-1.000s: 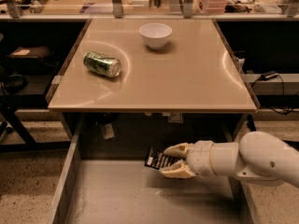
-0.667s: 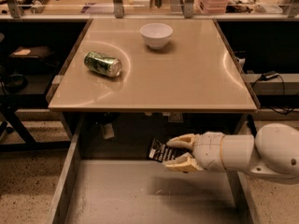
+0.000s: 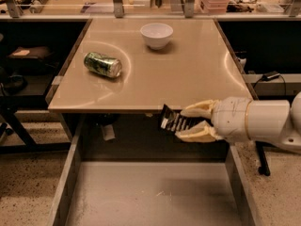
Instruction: Pick rxbar chocolate from top drawer and place on counter
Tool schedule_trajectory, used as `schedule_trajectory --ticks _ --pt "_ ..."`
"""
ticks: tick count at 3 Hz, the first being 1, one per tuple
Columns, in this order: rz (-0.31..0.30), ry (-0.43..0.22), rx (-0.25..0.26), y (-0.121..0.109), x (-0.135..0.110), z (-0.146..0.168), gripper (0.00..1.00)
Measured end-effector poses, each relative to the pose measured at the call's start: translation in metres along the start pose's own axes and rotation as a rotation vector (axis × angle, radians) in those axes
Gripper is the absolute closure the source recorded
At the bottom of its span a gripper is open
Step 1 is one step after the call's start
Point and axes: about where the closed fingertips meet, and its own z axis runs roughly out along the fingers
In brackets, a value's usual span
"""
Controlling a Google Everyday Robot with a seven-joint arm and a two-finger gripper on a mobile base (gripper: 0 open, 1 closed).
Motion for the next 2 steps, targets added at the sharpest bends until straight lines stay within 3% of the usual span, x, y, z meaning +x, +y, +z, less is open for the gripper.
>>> schedule_trajectory --ticks 1,2 --pt "-0.044 0.001 0.060 -0.0538 -0.0344 -0.0133 1.00" --pt "-0.044 0.001 0.060 -0.0537 -0.0344 -0.0133 1.00"
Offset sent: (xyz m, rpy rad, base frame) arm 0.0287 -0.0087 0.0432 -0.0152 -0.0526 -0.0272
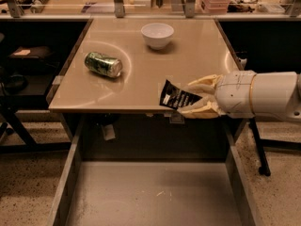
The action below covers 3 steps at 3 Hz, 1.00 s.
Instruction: Pick rxbar chocolate from top drawer and place on counter
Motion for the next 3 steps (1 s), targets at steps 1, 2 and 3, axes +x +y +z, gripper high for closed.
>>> schedule_trajectory --ticks 1,2,3 --pt "-0.003 0.015 0.065 -0.034 0.011 0.004 1.00" --pt "0.005 0.031 0.147 -0.086 0.026 0.009 1.00" --pt "0.020 0.030 0.178 -0.121 0.035 0.021 1.00"
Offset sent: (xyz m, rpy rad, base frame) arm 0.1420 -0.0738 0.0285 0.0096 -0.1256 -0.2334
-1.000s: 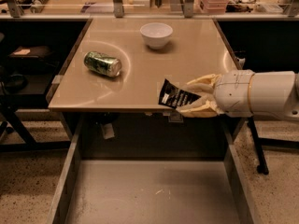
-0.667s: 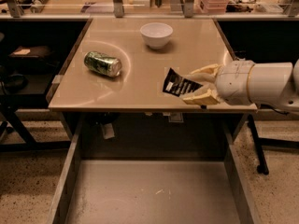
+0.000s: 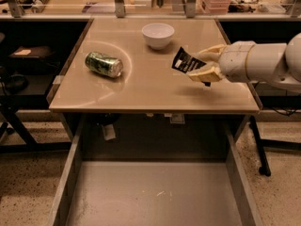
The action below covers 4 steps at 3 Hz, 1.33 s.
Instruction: Pick rxbar chocolate from top drawer and place on counter
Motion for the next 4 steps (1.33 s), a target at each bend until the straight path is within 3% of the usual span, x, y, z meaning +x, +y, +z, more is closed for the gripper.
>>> schedule_trajectory --ticks 1,2,4 --pt "0.005 -0.012 -0.032 -0.013 0.001 0.026 1.00" --pt "-0.007 -0.011 -0.097 -0.010 -0.001 0.053 1.00" --pt "-0.024 0.041 -0.168 0.001 0.014 0.084 1.00"
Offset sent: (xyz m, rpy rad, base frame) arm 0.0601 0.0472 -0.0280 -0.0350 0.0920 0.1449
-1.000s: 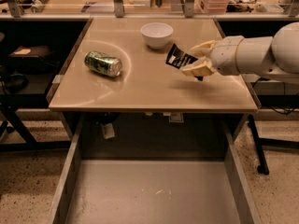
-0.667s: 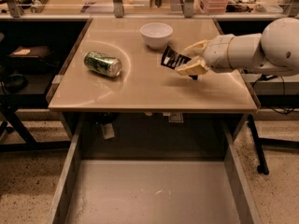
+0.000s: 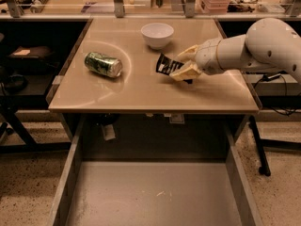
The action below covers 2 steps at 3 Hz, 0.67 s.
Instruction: Pick rxbar chocolate from top drawer and place on counter
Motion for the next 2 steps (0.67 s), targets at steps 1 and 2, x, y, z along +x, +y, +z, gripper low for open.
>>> schedule_trajectory --ticks 1,2 --pt "0.024 0.037 -0.005 -0.0004 0.0196 0.0056 1.00" --pt "0.024 0.037 -0.004 -0.0004 0.0197 0.0056 0.81"
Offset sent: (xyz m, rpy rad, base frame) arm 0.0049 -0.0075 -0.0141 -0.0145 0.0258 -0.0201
